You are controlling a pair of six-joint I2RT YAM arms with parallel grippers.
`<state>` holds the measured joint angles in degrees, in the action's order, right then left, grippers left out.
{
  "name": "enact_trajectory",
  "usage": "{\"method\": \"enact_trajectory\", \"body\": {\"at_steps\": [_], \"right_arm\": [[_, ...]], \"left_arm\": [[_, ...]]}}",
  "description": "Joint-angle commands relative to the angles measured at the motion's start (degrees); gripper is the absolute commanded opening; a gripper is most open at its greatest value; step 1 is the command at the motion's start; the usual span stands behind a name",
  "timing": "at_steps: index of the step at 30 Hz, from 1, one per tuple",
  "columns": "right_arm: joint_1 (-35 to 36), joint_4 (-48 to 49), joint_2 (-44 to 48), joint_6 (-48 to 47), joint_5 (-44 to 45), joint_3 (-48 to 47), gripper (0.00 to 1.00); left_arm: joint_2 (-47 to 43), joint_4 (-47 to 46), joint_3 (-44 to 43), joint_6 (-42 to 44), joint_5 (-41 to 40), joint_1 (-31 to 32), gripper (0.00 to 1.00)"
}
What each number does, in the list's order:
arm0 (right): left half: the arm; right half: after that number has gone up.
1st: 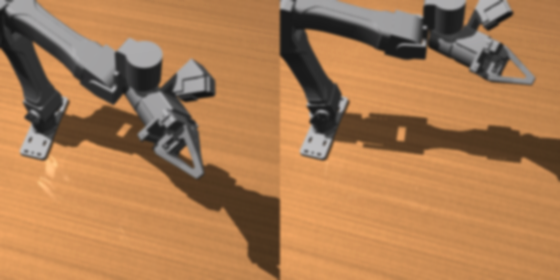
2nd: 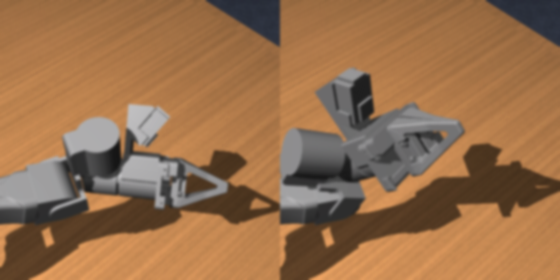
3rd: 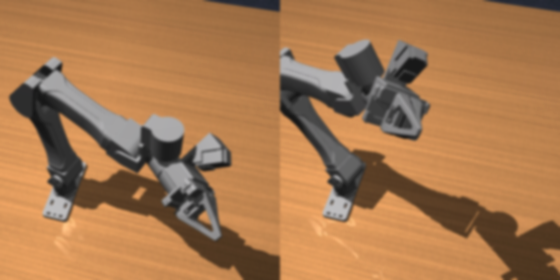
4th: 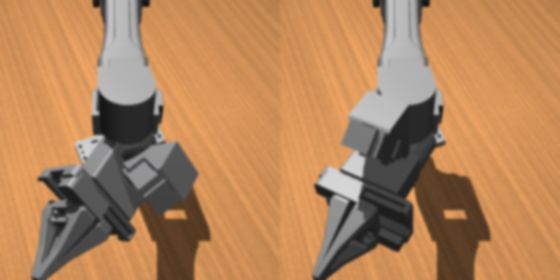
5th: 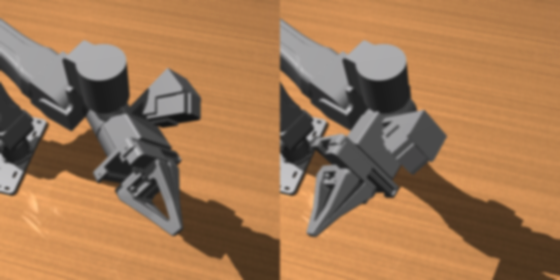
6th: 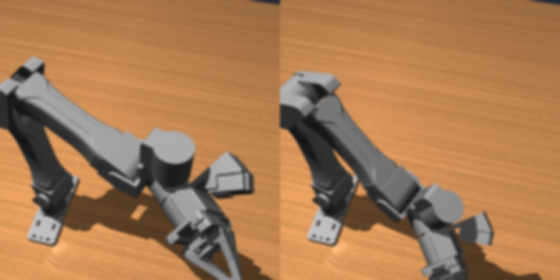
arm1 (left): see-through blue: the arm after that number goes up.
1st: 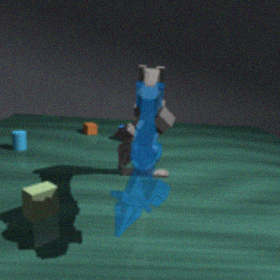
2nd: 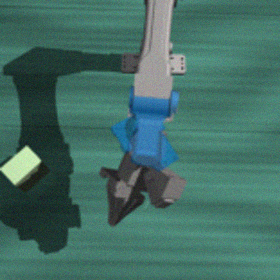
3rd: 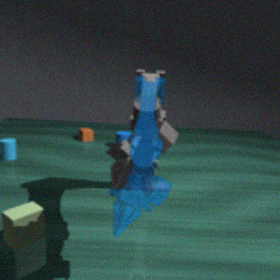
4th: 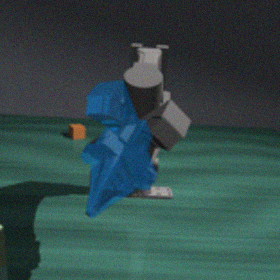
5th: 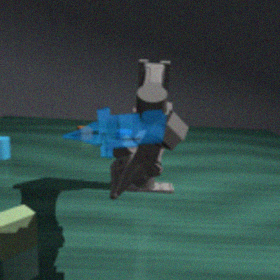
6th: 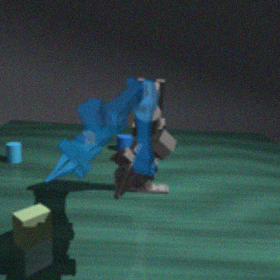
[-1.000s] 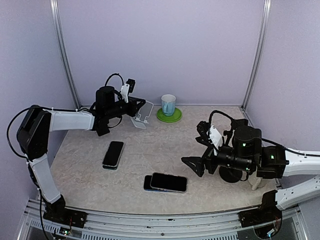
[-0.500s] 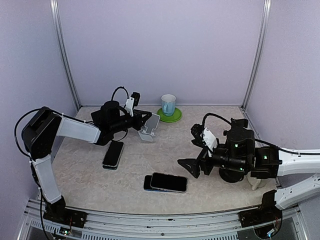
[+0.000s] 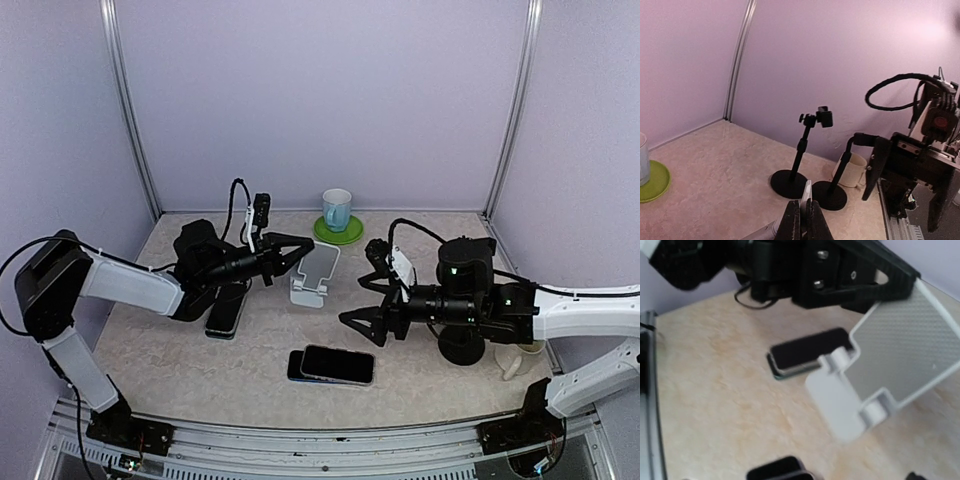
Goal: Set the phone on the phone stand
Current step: Pass from the left arm to the right
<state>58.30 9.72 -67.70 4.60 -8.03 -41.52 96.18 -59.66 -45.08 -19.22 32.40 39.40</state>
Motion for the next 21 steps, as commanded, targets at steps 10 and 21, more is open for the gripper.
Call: {"method": "enact_trajectory", "body": {"at_steps": [10, 21], "right_arm": [[-1.85, 8.58, -0.83, 3.4, -15.66, -2.94, 0.76], [-1.87, 9.11, 5.74, 6.45, -16.47, -0.12, 0.67]], "left_arm": [[-5.52, -17.59, 4.11, -5.39, 7.2, 8.68, 0.0], [-7.05, -17.66, 4.7, -3.36, 5.11, 10.7, 0.0]]}}
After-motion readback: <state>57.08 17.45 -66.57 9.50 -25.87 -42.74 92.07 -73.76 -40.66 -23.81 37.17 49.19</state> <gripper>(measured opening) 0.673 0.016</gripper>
